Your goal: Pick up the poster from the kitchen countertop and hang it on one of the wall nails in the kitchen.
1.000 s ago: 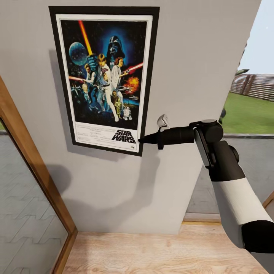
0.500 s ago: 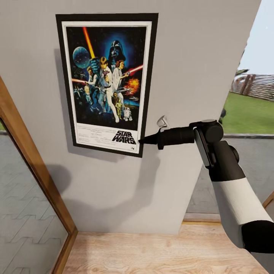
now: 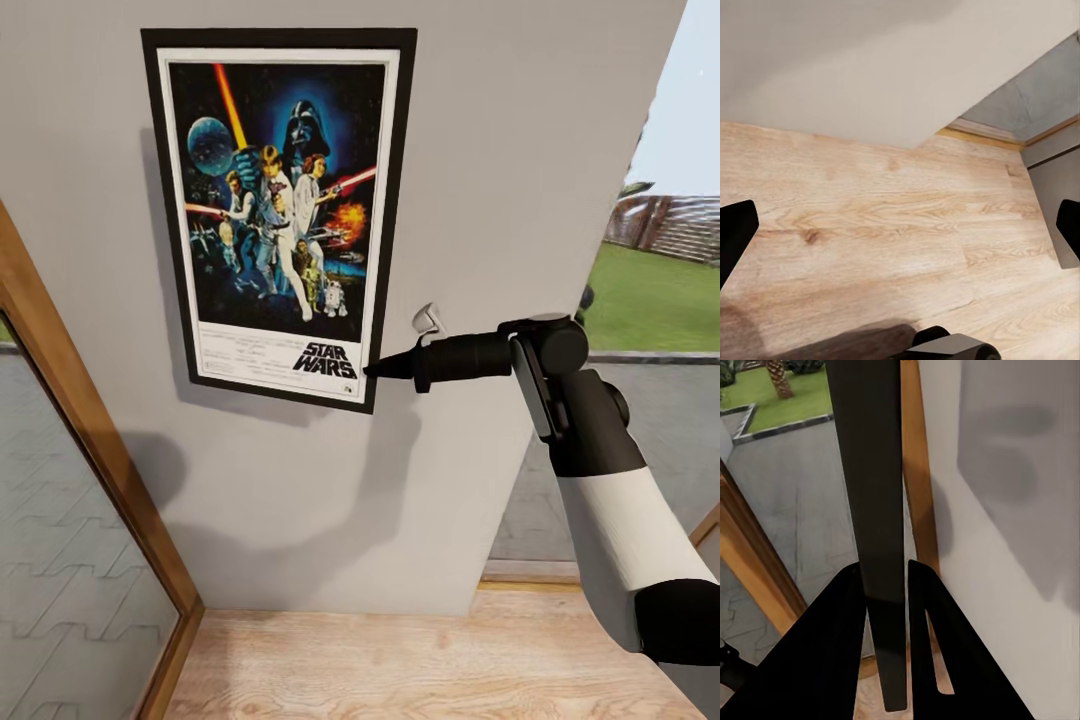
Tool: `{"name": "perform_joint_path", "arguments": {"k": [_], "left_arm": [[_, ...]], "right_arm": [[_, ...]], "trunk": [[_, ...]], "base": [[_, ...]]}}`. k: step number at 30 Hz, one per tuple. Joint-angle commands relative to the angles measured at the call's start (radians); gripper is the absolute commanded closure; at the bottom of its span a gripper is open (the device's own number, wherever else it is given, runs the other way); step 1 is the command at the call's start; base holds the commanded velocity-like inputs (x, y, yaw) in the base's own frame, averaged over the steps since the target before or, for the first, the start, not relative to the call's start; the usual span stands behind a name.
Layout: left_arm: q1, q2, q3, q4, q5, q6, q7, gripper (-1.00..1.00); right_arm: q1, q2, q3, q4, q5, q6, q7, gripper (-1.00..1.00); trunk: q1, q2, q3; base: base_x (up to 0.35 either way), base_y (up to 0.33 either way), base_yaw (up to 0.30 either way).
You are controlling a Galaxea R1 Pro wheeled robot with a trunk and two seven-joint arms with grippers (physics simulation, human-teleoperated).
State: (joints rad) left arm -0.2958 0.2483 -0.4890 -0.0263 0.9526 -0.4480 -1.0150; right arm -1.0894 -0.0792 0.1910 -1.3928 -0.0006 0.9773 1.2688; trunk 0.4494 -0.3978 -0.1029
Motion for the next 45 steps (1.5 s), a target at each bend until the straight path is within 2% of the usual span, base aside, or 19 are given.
{"name": "perform_joint_path", "arguments": {"k": [1, 45], "left_arm": [[-0.001, 0.000, -0.009, 0.000, 0.008, -0.005, -0.002, -1.00], [-0.001, 0.000, -0.008, 0.000, 0.008, -0.005, -0.003, -1.00]], "right_arm": [[-0.001, -0.001, 0.001, -0.001, -0.001, 0.010, 0.003, 1.00], [-0.022, 0.001, 0.004, -0.006, -0.001, 0.013, 0.003, 1.00]], "trunk": [[0.001, -0.002, -0.002], [0.001, -0.002, -0.002]], "base": [[0.000, 0.000, 0.000], [0.000, 0.000, 0.000]]}}
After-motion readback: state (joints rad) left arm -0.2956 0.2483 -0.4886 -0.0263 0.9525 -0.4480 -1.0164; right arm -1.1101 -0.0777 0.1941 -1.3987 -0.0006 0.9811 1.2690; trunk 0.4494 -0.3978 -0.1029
